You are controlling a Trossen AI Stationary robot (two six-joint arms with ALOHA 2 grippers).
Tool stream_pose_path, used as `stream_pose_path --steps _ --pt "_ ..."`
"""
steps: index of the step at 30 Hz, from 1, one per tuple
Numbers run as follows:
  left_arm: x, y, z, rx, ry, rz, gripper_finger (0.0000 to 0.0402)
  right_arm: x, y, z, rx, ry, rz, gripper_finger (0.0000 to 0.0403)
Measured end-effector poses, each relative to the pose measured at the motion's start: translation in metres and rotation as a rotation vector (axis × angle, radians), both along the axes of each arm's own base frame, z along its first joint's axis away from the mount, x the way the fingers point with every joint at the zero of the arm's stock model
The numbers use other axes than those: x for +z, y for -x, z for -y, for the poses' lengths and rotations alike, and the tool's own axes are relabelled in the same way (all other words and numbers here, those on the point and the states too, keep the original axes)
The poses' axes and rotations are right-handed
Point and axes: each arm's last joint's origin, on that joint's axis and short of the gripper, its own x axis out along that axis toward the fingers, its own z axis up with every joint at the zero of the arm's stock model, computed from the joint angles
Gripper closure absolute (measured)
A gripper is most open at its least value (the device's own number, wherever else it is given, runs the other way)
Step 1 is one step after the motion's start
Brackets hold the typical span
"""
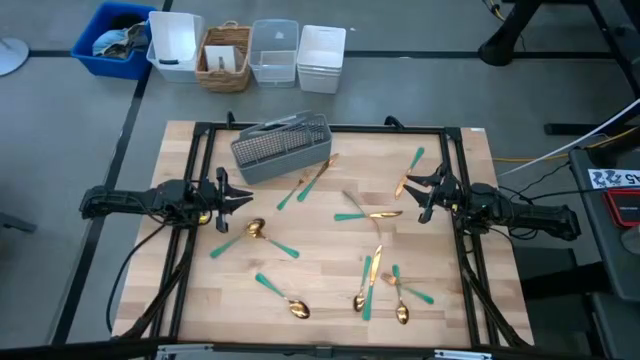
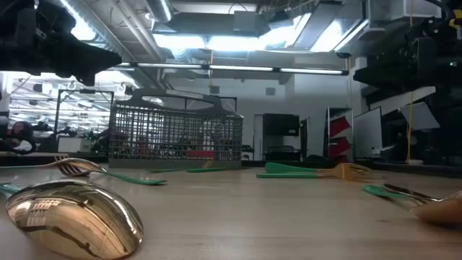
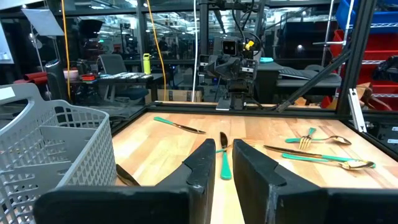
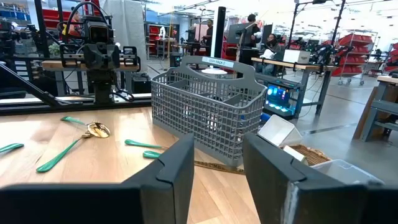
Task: Sort silverware
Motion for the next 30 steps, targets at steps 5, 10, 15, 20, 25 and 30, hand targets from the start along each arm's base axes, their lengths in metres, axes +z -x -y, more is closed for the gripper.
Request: stream_pose_path --steps 5,10,15,20,25,30 --pt "0.0 0.0 0.0 0.0 0.0 0.0 0.0355 0.0 0.0 0.0 0.0 0.0 0.0 0.0267" --pt "0.0 0.0 0.0 0.0 0.0 0.0 0.0355 0.0 0.0 0.0 0.0 0.0 0.0 0.0267" --pt "0.0 0.0 0.0 0.0 0.0 0.0 0.0355 0.0 0.0 0.0 0.0 0.0 0.0 0.0267" --pt "0.0 0.0 0.0 0.0 -0.011 -0.002 0.0355 0.0 0.0 0.0 0.0 0.0 0.0 0.0267" --pt "0.0 0.0 0.0 -0.002 0.055 0.01 0.0355 0.0 0.0 0.0 0.0 0.0 0.001 0.0267" --pt "0.0 0.0 0.0 -0.003 0.079 0.015 0.0355 0.0008 0.0 0.0 0.0 0.0 0.011 0.0267"
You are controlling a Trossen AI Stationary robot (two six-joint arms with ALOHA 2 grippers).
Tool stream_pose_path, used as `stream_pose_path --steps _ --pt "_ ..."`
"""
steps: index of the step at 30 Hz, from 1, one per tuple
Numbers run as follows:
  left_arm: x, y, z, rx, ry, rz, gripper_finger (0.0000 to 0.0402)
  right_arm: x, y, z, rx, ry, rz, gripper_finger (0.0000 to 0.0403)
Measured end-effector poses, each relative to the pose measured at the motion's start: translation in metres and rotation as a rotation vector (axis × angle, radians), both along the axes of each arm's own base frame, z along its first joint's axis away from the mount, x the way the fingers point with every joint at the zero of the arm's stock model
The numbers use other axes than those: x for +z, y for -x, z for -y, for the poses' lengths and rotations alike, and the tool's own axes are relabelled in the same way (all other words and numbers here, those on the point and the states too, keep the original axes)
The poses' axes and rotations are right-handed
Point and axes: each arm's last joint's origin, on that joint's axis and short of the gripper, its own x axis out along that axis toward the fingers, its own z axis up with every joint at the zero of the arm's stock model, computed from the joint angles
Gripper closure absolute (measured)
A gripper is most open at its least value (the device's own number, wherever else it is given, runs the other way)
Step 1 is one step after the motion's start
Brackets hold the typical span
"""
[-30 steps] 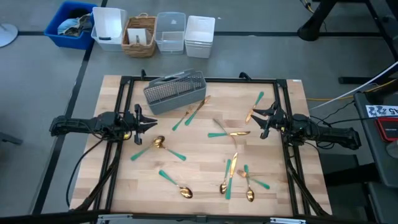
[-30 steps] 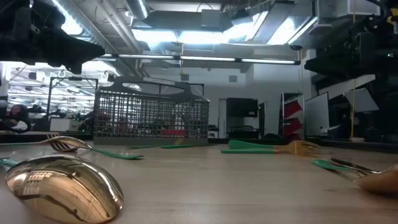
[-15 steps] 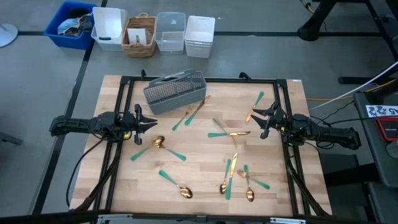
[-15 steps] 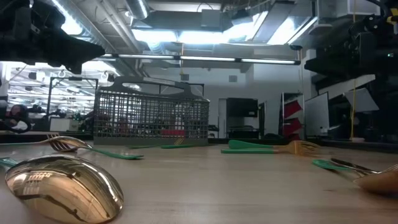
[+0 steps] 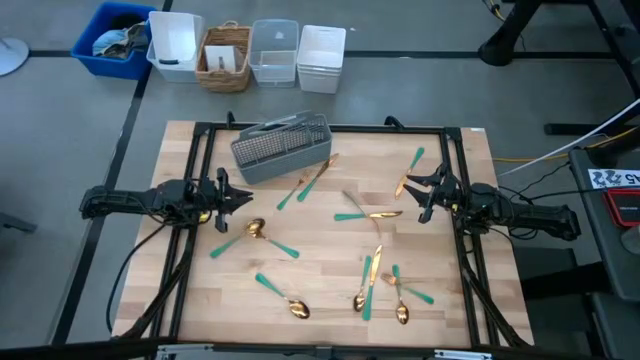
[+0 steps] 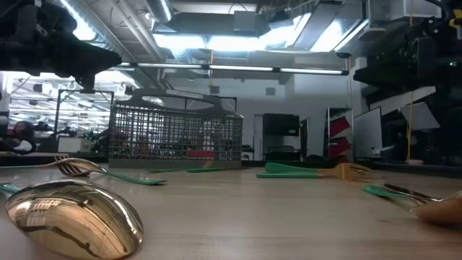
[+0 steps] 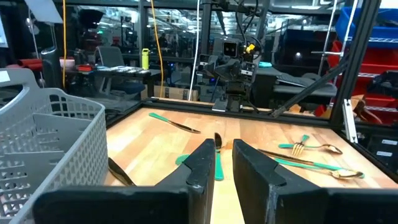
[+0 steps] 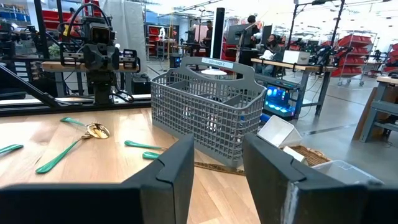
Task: Sort silverware
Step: Put the spoon into the left section of the silverware holder
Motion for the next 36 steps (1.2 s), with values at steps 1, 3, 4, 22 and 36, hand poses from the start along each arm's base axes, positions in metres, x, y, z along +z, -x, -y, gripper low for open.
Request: stream_pose_path --steps 1,3,4,22,36 --pt "0.0 0.0 0.0 0.0 0.003 0.0 0.0355 0.0 0.0 0.0 0.0 -0.003 0.002 0.0267" --pt "0.0 0.0 0.0 0.0 -0.003 -0.001 0.0355 0.0 0.0 0.0 0.008 -0.018 0.008 0.0267" --pt "0.0 0.0 0.0 0.001 -0.018 -0.003 0.0355 0.0 0.0 0.0 0.009 -0.024 0.012 0.0267" --pt "0.02 0.003 0.0 0.011 -0.086 0.192 0.0355 0.005 0.0 0.0 0.002 -0.023 0.065 0.0267" --pt "0.017 0.002 0.0 0.009 0.008 0.177 0.0355 0.005 0.001 0.0 0.002 -0.023 0.066 0.0267"
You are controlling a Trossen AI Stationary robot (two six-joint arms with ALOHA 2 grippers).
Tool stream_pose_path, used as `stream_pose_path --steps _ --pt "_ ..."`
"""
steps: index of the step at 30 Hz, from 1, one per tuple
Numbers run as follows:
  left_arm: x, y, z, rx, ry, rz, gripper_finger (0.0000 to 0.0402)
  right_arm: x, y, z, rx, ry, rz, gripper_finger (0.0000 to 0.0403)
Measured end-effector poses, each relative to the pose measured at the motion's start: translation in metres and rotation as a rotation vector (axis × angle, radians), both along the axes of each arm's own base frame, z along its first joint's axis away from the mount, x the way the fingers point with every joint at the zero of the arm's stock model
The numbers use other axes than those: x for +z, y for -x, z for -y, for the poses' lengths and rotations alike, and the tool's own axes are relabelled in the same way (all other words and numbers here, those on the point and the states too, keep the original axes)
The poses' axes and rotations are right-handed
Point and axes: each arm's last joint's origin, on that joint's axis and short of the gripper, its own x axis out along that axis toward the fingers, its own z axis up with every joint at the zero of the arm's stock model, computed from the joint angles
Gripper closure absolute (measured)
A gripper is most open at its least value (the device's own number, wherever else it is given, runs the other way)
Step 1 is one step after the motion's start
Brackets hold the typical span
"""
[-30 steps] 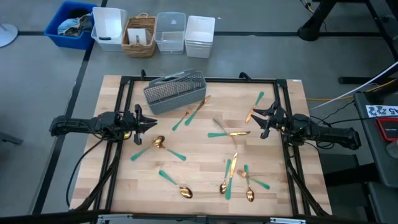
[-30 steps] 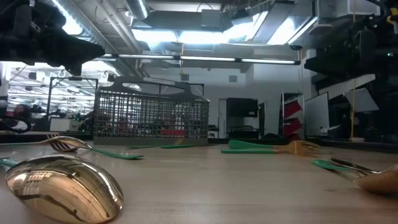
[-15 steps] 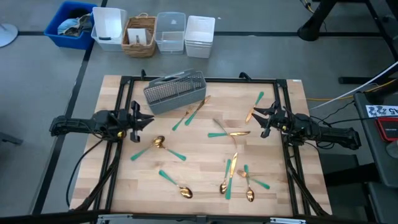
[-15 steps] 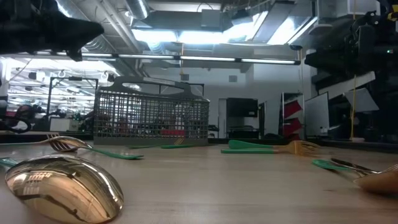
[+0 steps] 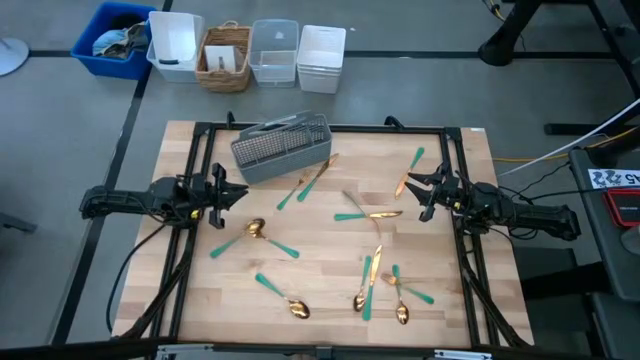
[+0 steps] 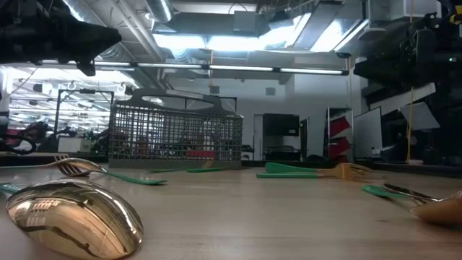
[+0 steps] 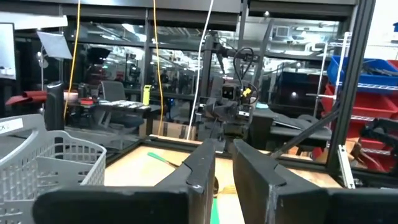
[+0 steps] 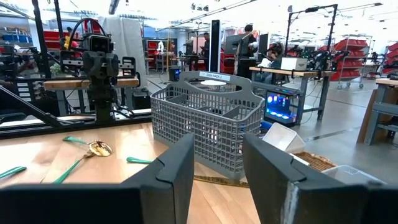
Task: Sort silverware
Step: Put the spoon into the left section of the silverware holder
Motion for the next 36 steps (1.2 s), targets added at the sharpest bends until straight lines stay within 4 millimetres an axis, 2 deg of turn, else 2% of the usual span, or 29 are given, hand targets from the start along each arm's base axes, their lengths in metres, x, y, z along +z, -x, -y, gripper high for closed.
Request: stream_pose_path --steps 5,11,16,21,25,30,36 --pt "0.015 0.004 0.0 0.002 0.001 0.001 0.0355 0.0 0.0 0.0 0.0 0.0 0.0 0.0267" --pt "0.044 0.013 -0.001 -0.008 0.079 -0.226 0.0355 0.0 0.0 0.0 0.0 0.0 -0.002 0.0267" --pt "0.061 0.008 0.0 0.004 0.225 -0.518 0.0355 0.0 0.0 0.0 0.0 0.0 -0.002 0.0267" --pt "0.067 -0.018 0.006 -0.056 0.424 -0.855 0.0355 0.0 0.0 0.0 0.0 0.0 -0.003 0.0267" --pt "0.06 -0.041 0.011 -0.071 0.572 -1.136 0.0355 0.0 0.0 0.0 0.0 0.0 -0.003 0.0267" --pt "0.037 -0.059 0.019 0.026 0.655 -1.452 0.0355 0.0 0.0 0.0 0.0 0.0 -0.004 0.0267" --pt "0.012 -0.077 0.026 0.112 0.678 -1.616 0.0355 0.0 0.0 0.0 0.0 0.0 -0.004 0.0267"
